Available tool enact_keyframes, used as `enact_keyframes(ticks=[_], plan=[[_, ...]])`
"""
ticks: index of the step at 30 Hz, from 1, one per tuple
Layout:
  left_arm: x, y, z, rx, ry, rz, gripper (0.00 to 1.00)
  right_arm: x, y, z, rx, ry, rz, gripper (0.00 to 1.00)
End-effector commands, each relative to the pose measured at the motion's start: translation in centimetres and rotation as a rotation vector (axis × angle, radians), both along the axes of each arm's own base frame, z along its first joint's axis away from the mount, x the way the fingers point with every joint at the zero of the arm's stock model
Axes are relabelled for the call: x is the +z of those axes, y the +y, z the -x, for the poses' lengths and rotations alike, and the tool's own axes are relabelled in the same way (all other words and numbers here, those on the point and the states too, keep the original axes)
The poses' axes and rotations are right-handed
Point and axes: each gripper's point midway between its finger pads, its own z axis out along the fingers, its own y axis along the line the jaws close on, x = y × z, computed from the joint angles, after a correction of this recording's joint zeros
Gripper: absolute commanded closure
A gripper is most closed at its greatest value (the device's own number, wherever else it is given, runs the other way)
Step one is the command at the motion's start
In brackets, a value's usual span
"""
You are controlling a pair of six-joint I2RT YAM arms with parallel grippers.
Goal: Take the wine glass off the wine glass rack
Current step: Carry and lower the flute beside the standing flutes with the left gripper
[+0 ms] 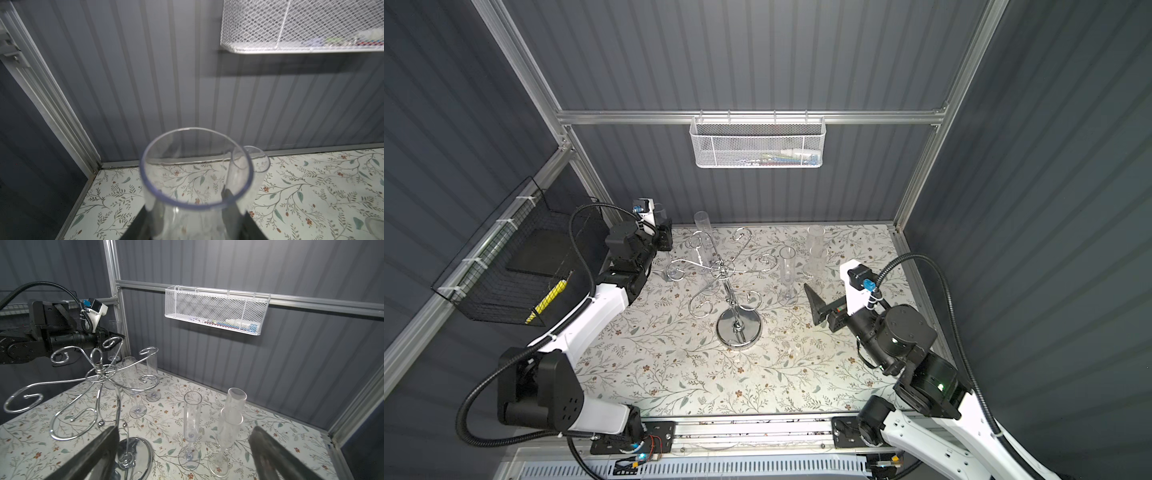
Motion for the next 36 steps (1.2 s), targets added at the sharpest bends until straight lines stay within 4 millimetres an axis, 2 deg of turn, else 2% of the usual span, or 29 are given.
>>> enact_keyframes(ticks=[1,8,14,25,31,36], plan=[[1.1,0.2,-1.3,-0.005,-0.1,0.026,0.52,2.2,-1.7,-1.0,-0.102,-0.071,0.027,0.01],[-2.9,0.1,-4.7,-0.012,-0.078,0.03,0.52,3.5,-3.8,-2.0,-0.178,-0.093,0.0,0.01],[-4.5,-0.7,-6.4,-0.042,-0.122,0.028,0.53,3.4,-4.7,-2.6,-0.213,-0.075,0.011,0.01],[-5.1,-1.4,-8.1,-0.072,-0.266,0.026,0.54,3.0,-4.7,-3.4,-0.224,-0.051,0.0,0.01],[-5.5,-1.6,-8.4,-0.081,-0.376,0.009,0.55,3.0,-4.8,-3.6,-0.23,-0.047,-0.004,0.01],[-6.2,-1.7,-8.7,-0.087,-0.359,0.002,0.55,3.1,-4.9,-3.6,-0.231,-0.047,-0.008,0.01]])
